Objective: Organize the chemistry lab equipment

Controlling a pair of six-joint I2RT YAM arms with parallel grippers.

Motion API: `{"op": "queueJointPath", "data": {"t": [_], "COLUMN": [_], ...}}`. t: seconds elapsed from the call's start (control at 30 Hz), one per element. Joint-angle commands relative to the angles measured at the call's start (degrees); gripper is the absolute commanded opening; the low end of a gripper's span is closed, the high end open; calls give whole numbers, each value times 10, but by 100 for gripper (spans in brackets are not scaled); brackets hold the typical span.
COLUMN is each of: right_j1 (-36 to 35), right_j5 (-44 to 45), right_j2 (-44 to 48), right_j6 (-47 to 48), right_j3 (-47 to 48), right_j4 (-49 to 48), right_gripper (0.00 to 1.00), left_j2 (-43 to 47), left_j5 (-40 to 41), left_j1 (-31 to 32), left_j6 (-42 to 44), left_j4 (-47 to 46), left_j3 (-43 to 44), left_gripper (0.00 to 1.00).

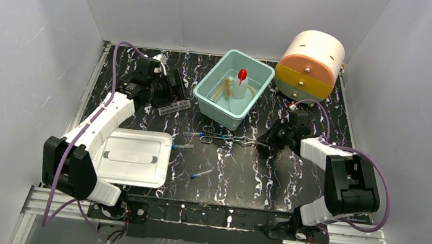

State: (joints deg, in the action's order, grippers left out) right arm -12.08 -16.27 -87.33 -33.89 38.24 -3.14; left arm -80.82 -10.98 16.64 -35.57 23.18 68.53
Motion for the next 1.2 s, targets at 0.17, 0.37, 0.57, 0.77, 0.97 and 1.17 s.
{"op": "queueJointPath", "data": {"t": [0.17, 0.37, 0.57, 0.77, 0.97, 1.17], "right_j1": [8, 8, 8, 9, 10, 10], "right_j5": [13, 7, 30, 34, 36, 8], "right_j2": [137, 238, 279, 272, 282, 299], "right_j6": [62, 82, 114, 153, 166, 154], "right_j3": [-14, 2, 71, 145, 188, 213], "right_j4": [63, 140, 253, 331, 379, 415], "right_gripper": [0, 0, 0, 0, 0, 0], "left_j2": [17, 7, -7, 3, -39, -56], "left_j5": [-30, -104, -107, -142, -172, -186], "left_j1": [1, 29, 112, 179, 229, 270], "left_j6": [17, 102, 175, 193, 208, 196], "left_j4": [-9, -36, -92, -275, -342, -386], "left_j3": [49, 83, 93, 18, 7, -25], "left_gripper": [89, 90, 90, 88, 87, 87]}}
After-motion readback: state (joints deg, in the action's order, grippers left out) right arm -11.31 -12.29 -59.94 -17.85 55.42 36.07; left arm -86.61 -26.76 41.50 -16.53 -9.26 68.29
